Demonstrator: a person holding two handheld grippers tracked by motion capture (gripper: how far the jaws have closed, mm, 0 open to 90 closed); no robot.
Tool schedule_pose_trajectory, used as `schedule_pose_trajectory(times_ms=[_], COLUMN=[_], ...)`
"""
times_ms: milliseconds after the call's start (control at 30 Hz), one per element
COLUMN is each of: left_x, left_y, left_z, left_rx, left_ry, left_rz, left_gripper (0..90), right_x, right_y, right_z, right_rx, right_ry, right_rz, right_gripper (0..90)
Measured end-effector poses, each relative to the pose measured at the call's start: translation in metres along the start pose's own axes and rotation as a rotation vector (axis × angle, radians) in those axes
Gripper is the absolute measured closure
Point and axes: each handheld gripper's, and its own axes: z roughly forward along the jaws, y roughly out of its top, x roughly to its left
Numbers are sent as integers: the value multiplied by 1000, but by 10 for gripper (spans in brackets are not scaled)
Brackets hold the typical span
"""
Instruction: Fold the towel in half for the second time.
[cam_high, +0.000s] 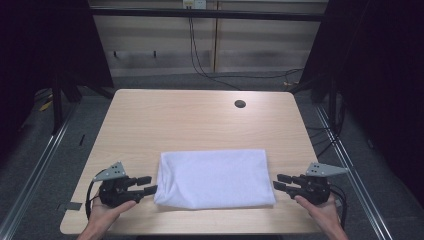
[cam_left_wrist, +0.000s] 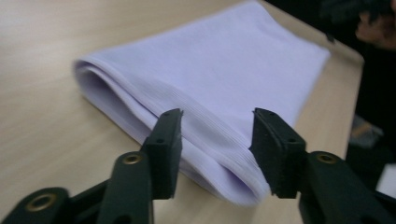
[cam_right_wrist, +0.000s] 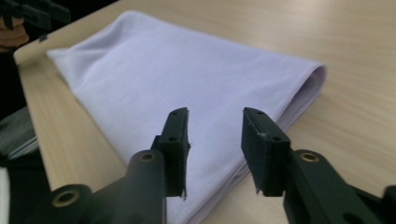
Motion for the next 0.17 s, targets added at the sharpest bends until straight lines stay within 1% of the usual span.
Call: schedule_pose_trajectory(times_ms=[33,67,100,167], left_x=[3,6,9,8], left_y=[0,0,-1,-5], left_z=[-2,-3,-4,-5], left_rx=[-20,-40,-43,-34], left_ry=[31,36,20,71], left_rz=[-8,-25,-37,-18], left_gripper=[483,456,426,409], right_x=[-1,-3,-5,-8], right_y=[0,0,-1,-4], right_z=[-1,-3,-5,-7], right_rx=[-28,-54,-73,-107], right_ry=[-25,-49,-58,-88], right_rz=[5,15,28,45], right_gripper=[564,540,537,503])
